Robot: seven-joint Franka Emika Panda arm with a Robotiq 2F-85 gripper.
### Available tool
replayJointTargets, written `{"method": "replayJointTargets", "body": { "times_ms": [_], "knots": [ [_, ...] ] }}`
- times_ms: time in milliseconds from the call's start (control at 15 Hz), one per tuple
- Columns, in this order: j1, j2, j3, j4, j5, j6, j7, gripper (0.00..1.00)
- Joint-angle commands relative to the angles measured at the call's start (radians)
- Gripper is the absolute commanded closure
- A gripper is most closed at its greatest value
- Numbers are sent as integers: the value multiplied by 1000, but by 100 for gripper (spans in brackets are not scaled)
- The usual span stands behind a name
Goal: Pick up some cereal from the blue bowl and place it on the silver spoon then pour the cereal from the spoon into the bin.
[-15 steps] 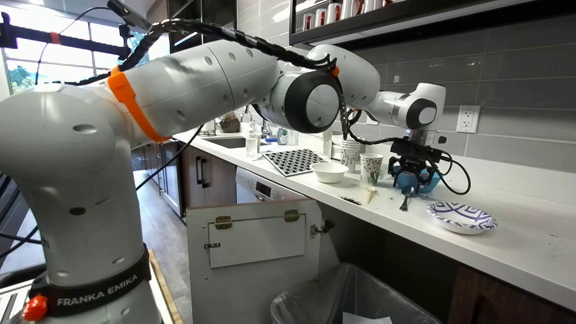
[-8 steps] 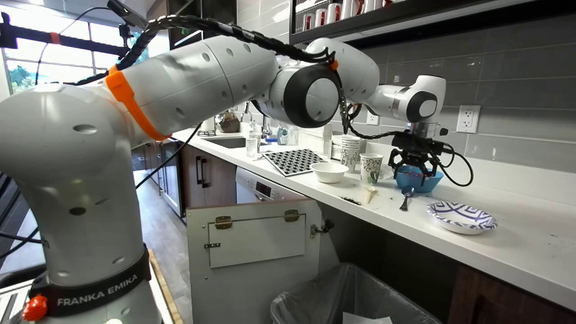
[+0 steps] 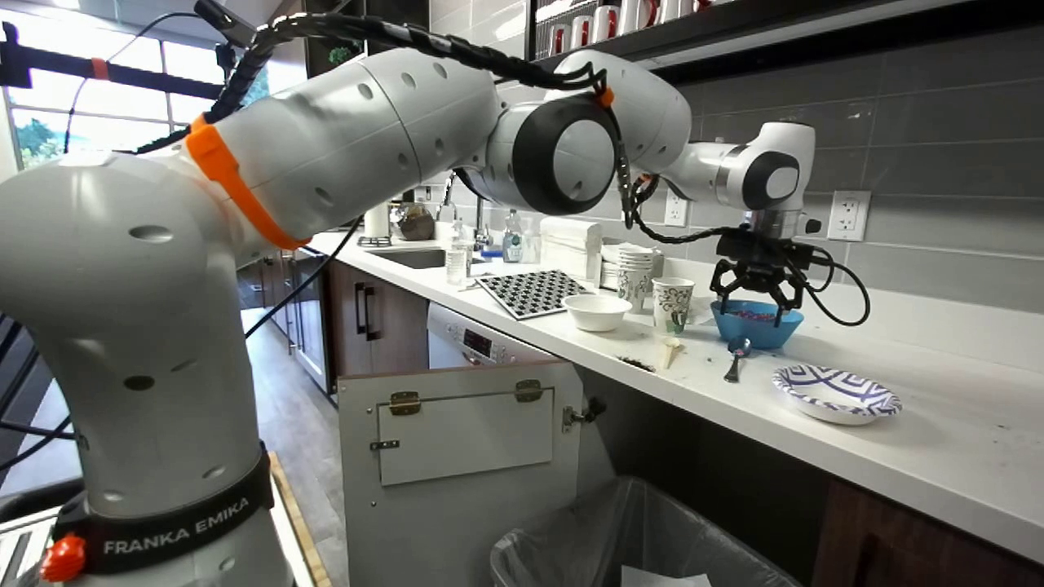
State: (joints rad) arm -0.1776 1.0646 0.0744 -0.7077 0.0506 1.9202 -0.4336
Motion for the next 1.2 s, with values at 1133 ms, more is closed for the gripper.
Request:
{"method": "replayJointTargets", "body": {
  "times_ms": [1133],
  "knots": [
    [85, -268, -83, -535, -181, 92, 41, 0]
  ]
}}
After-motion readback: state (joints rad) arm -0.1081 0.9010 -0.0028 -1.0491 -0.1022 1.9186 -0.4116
